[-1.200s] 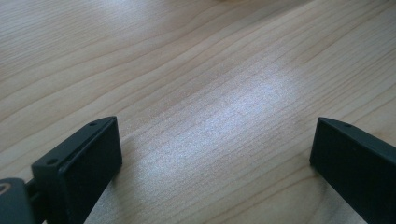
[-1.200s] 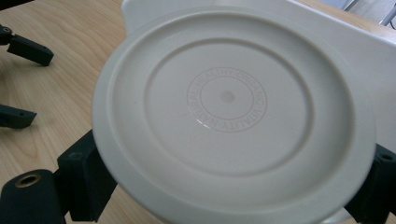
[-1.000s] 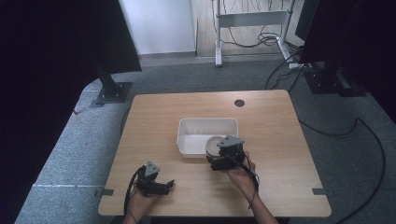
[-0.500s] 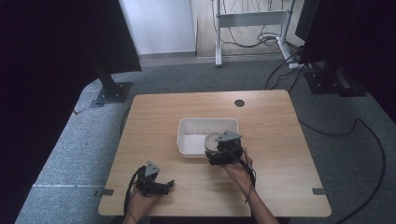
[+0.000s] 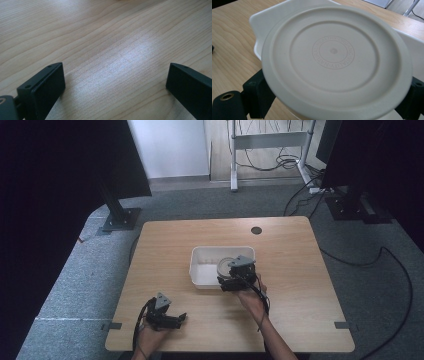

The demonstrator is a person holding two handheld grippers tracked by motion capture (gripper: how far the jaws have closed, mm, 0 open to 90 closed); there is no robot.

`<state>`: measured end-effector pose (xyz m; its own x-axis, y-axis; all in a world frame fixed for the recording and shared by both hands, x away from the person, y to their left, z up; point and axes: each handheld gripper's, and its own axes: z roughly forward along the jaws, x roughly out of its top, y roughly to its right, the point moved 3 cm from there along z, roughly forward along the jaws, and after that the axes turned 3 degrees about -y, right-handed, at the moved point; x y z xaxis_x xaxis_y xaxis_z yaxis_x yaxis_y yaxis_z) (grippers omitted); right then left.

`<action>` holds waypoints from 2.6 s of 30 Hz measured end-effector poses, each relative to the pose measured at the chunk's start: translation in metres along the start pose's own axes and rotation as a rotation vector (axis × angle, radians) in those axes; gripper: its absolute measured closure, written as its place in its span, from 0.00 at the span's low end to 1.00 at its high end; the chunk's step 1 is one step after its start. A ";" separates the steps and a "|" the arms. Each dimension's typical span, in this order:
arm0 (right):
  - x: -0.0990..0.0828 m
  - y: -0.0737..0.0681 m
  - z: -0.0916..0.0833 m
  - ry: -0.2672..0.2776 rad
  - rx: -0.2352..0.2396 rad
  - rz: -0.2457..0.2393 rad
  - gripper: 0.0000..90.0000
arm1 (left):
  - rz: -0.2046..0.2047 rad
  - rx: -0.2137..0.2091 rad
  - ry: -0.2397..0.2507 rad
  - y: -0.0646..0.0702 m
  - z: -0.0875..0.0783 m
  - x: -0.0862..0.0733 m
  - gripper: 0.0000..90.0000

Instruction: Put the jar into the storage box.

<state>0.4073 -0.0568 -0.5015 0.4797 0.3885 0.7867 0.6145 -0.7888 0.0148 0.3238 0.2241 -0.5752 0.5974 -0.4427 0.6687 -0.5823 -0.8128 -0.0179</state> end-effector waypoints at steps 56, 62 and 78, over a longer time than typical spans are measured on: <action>-0.014 0.009 0.044 -0.076 -0.019 0.044 0.01 | -0.001 -0.001 0.001 0.000 0.000 0.000 0.02; -0.012 0.008 0.036 -0.076 -0.026 0.023 0.01 | -0.001 -0.001 0.002 0.000 0.000 0.000 0.02; -0.011 0.006 0.011 -0.063 -0.030 0.015 0.02 | 0.000 -0.001 0.001 0.000 0.000 0.000 0.02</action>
<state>0.4129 -0.0603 -0.5168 0.5275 0.4051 0.7468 0.5883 -0.8083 0.0229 0.3238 0.2241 -0.5753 0.5968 -0.4420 0.6697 -0.5827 -0.8125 -0.0171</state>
